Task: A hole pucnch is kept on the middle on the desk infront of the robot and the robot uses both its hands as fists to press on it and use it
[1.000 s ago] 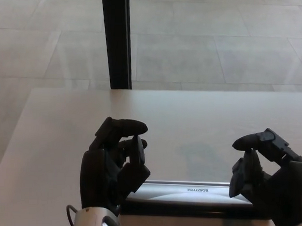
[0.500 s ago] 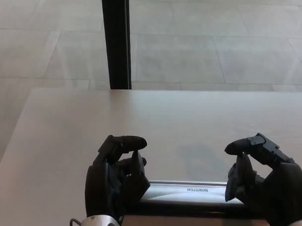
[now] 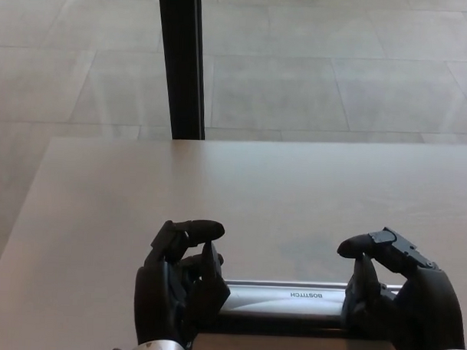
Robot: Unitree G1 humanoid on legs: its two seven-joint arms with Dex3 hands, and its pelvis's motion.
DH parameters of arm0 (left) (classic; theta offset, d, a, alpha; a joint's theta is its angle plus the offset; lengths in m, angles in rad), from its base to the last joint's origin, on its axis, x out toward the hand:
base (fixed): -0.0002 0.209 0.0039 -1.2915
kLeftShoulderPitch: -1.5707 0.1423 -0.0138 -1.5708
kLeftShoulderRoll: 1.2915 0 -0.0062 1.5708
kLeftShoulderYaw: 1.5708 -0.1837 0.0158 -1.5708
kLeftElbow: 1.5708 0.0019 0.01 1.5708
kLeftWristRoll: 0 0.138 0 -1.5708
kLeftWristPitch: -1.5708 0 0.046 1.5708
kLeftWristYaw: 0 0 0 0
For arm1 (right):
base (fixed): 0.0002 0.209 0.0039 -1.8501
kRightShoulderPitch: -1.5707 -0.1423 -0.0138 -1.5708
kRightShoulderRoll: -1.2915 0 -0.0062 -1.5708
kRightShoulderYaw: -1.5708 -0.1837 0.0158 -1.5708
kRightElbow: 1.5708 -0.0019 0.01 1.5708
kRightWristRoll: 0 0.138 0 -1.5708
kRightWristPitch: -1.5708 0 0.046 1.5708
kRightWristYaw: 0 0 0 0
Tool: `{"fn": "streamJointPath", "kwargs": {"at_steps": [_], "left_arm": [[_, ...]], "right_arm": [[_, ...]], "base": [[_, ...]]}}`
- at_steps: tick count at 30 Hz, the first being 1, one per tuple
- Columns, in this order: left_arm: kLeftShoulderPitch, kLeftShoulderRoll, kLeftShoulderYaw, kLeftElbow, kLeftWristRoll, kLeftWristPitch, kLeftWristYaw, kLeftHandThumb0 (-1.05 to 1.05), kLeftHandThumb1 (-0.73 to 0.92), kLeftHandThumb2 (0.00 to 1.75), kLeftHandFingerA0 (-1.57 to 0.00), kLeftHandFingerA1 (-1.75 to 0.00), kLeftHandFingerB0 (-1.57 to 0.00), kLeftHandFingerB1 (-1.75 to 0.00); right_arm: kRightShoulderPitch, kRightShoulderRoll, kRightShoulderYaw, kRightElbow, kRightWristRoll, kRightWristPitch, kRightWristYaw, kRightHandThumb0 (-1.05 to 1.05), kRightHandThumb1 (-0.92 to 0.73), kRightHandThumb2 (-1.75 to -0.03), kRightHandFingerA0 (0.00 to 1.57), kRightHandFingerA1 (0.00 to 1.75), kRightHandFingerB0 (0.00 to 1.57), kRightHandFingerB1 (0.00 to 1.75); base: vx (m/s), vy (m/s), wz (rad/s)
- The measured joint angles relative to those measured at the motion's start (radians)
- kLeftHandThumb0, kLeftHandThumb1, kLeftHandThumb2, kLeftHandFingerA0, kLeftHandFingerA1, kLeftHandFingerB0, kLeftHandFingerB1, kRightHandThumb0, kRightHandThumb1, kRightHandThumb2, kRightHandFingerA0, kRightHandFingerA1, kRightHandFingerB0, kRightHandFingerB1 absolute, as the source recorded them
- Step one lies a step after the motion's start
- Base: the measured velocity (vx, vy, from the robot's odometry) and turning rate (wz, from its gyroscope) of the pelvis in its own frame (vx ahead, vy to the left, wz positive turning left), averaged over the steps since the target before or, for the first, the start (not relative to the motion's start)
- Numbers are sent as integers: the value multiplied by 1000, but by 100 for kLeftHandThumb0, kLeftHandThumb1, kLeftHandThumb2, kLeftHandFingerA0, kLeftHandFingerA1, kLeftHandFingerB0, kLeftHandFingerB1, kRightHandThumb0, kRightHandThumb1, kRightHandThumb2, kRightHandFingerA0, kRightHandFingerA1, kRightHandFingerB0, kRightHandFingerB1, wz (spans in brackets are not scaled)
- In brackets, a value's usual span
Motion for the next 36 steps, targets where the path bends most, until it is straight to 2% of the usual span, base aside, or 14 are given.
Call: {"fn": "streamJointPath", "kwargs": {"at_steps": [2, 3, 5, 6, 9, 10, 13, 15, 17, 18, 19, 25, 26, 36], "left_arm": [[-1, 0, -4, 7, 0, -10, 6, -37, 92, 78, -87, -175, -43, -171], [-2, 1, -6, 12, 0, -17, 11, -37, 92, 72, -87, -175, -49, -161], [-3, 1, -8, 19, 0, -26, 15, -37, 92, 72, -87, -175, -48, -161], [-4, 1, -9, 25, 0, -34, 19, -35, 92, 74, -84, -175, -49, -161], [-4, 1, -10, 43, 1, -47, 28, -33, 92, 72, -85, -175, -49, -160], [-5, 1, -11, 55, 3, -61, 34, -32, 91, 75, -90, -175, -45, -168], [-5, 1, -12, 93, 20, -102, 50, -33, 92, 83, -90, -175, -44, -174], [-5, 2, -13, 123, 32, -126, 62, -31, 89, 76, -93, -175, -47, -171], [-7, 2, -16, 146, 41, -147, 69, -30, 89, 79, -91, -175, -45, -175], [-11, 3, -21, 173, 59, -180, 80, -30, 89, 79, -89, -175, -45, -174], [-12, 3, -23, 182, 64, -190, 83, -35, 82, 80, -86, -175, -51, -169], [-51, 9, -58, 299, 137, -296, 134, -37, 81, 81, -86, -175, -51, -175], [-57, 9, -62, 314, 145, -306, 140, -37, 83, 80, -87, -175, -55, -174], [-155, 4, -124, 523, 266, -422, 273, -31, 84, 83, -84, -175, -54, -174]], "right_arm": [[0, 5, 0, 5, -6, -5, -1, -46, -70, -92, 107, 175, 73, 154], [0, 8, 0, 8, -11, -9, -1, -43, -65, -99, 109, 175, 77, 148], [-1, 12, -1, 13, -16, -15, -2, -45, -63, -99, 112, 175, 81, 148], [-1, 18, -2, 18, -19, -21, -2, -46, -63, -101, 114, 175, 78, 156], [-2, 38, -8, 31, -22, -41, -5, -45, -63, -102, 116, 175, 78, 162], [-2, 52, -12, 43, -24, -60, -8, -48, -66, -97, 113, 175, 74, 169], [-2, 84, -21, 72, -30, -104, -13, -46, -67, -98, 112, 175, 75, 165], [-2, 100, -25, 91, -34, -131, -17, -47, -66, -101, 112, 175, 75, 169], [-4, 114, -29, 109, -38, -155, -20, -48, -66, -100, 111, 175, 75, 170], [-8, 132, -31, 133, -45, -189, -24, -49, -67, -96, 109, 175, 73, 172], [-9, 137, -32, 140, -47, -199, -25, -47, -66, -99, 108, 175, 74, 173], [-30, 174, -51, 238, -72, -323, -52, -47, -66, -92, 104, 175, 77, 171], [-34, 174, -52, 250, -74, -337, -54, -46, -68, -88, 105, 175, 77, 171], [-86, 174, -75, 422, -116, -539, -98, -48, -66, -92, 102, 175, 75, 175]], "base": [[0, 0, 0], [0, 0, 0], [0, 0, 0], [0, 0, 0], [0, 0, 0], [0, 0, 0], [0, 0, 0], [0, 0, 0], [0, 0, 0], [0, 0, 0], [0, 0, 0], [0, 0, 0], [0, 0, 0], [0, 0, 0]]}}
